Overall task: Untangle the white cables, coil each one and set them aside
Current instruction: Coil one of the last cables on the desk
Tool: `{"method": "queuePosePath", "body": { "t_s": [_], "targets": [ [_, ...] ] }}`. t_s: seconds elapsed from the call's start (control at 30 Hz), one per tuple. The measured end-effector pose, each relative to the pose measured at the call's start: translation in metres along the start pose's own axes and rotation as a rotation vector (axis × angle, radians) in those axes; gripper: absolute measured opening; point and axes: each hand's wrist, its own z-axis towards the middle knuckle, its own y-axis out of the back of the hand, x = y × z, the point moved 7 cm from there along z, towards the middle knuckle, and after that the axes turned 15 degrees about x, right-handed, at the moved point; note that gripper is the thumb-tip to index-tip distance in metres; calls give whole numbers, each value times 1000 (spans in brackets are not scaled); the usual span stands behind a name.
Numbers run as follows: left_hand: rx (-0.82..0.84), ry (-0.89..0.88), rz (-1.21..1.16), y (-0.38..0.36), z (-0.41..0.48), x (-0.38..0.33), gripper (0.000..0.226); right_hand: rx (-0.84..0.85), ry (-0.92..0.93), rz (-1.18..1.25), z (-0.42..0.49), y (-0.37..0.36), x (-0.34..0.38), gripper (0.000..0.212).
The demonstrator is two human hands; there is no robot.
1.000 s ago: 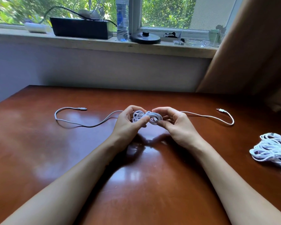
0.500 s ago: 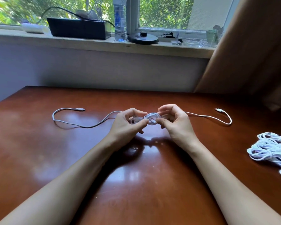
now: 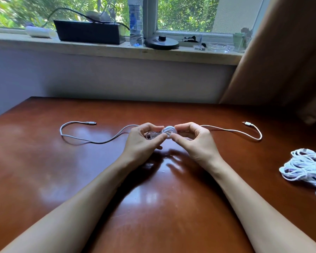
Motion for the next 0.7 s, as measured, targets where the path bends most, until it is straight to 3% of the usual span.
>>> {"method": "queuePosePath", "body": {
  "t_s": [0.1, 0.33, 0.47, 0.7],
  "targets": [
    [15, 20, -44, -2, -1, 2, 20, 13, 10, -22, -2, -2, 4, 30],
    [35, 18, -29, -3, 1, 4, 18, -1, 60, -176, -2, 2, 9, 13],
    [67, -1, 45, -5, 2, 2, 16, -26, 87, -196, -1, 3, 11, 11],
    [122, -64, 260, -10, 4, -1, 36, -89, 72, -286, 1, 14, 9, 10]
  ]
}}
